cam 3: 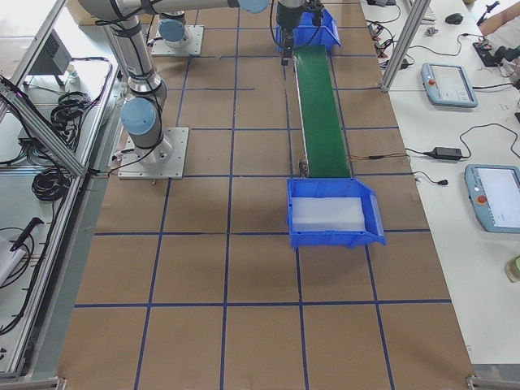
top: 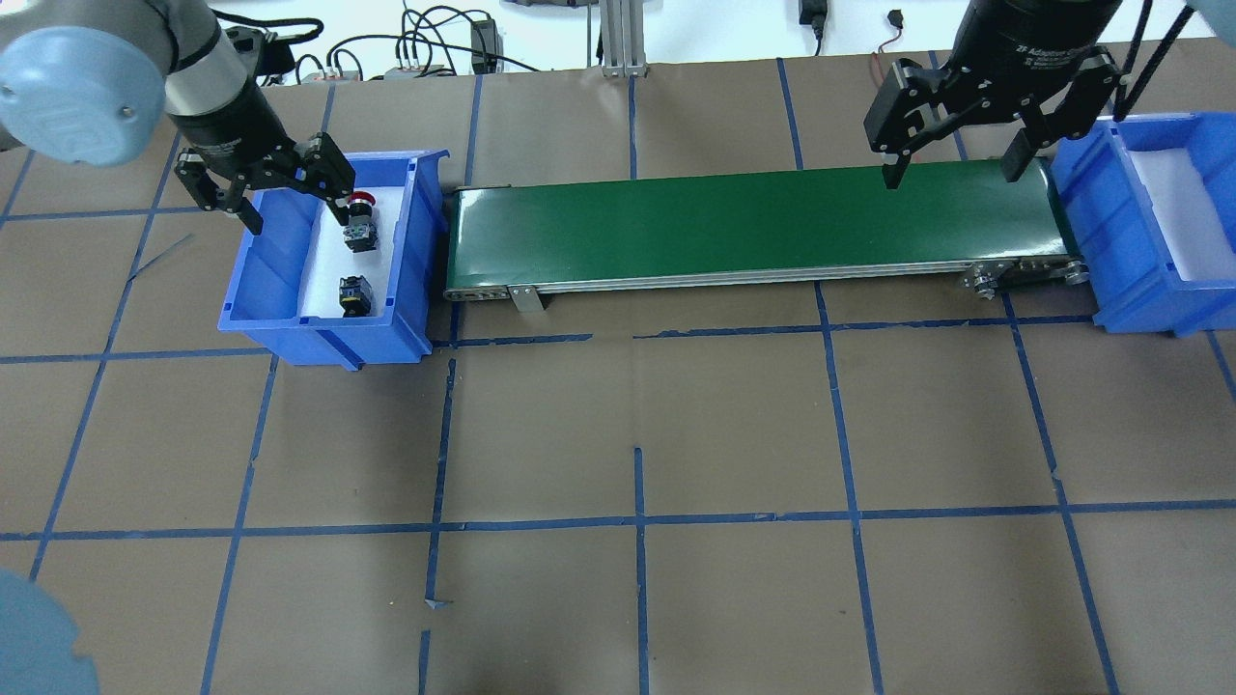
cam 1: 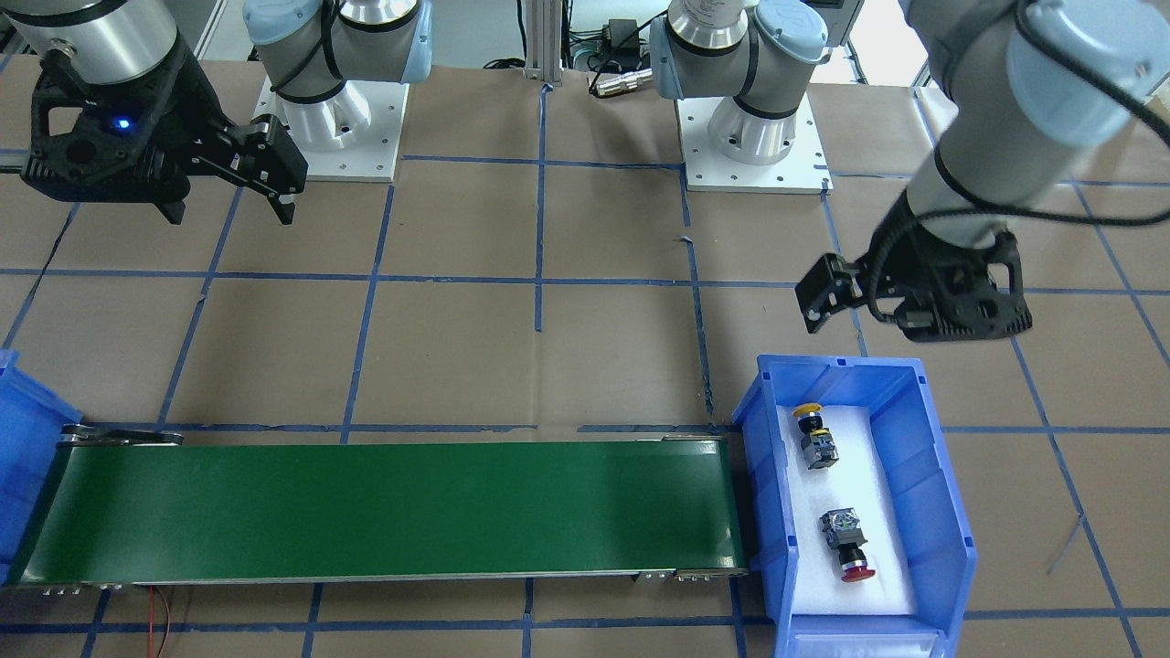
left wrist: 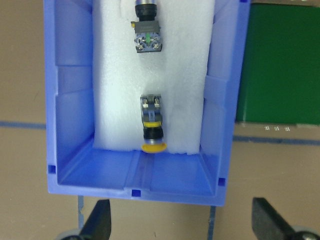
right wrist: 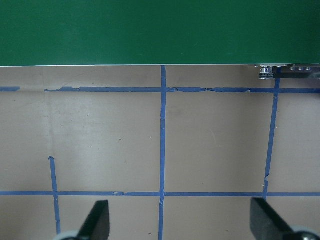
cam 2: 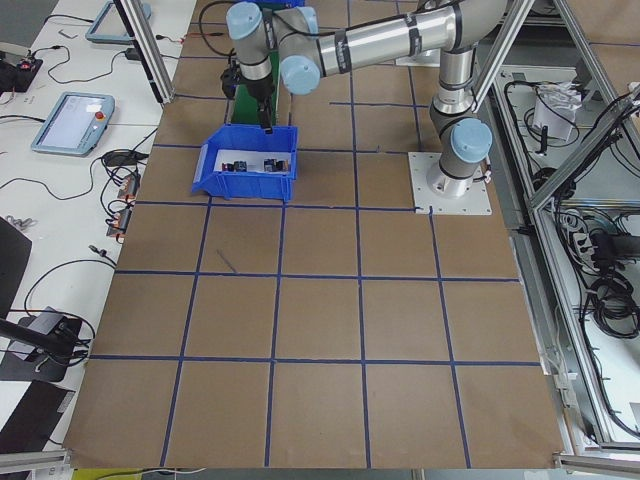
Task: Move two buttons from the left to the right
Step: 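Lower the left gripper into the blue bin and grasp the yellow-capped button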
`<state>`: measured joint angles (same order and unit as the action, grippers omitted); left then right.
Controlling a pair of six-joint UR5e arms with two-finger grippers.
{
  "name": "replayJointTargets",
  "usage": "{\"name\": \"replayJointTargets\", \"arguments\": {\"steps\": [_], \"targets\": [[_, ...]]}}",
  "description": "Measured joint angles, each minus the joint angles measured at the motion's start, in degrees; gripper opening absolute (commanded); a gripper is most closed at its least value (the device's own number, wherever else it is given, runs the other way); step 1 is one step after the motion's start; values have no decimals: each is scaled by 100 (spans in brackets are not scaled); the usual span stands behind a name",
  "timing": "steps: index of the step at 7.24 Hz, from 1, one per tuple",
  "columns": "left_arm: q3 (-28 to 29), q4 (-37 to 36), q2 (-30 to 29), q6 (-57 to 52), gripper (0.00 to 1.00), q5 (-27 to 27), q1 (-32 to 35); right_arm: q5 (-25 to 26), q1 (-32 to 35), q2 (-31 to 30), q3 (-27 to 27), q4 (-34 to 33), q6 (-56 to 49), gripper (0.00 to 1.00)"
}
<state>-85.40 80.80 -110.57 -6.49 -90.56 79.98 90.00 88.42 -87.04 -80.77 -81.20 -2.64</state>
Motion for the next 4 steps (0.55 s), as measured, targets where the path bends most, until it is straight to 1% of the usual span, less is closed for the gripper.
{"name": "replayJointTargets", "arguments": {"steps": [1, 3, 4], "targets": [[9, -231, -422, -92, 100, -3, -58, 0, 0, 1, 0, -1, 0, 100], [-51, -401, -917, -179, 100, -3, -95, 5, 0, 6, 0, 2, -5, 100], [-64, -415, -1094, -195, 86, 1, -84, 7, 0, 8, 0, 2, -8, 100]]}}
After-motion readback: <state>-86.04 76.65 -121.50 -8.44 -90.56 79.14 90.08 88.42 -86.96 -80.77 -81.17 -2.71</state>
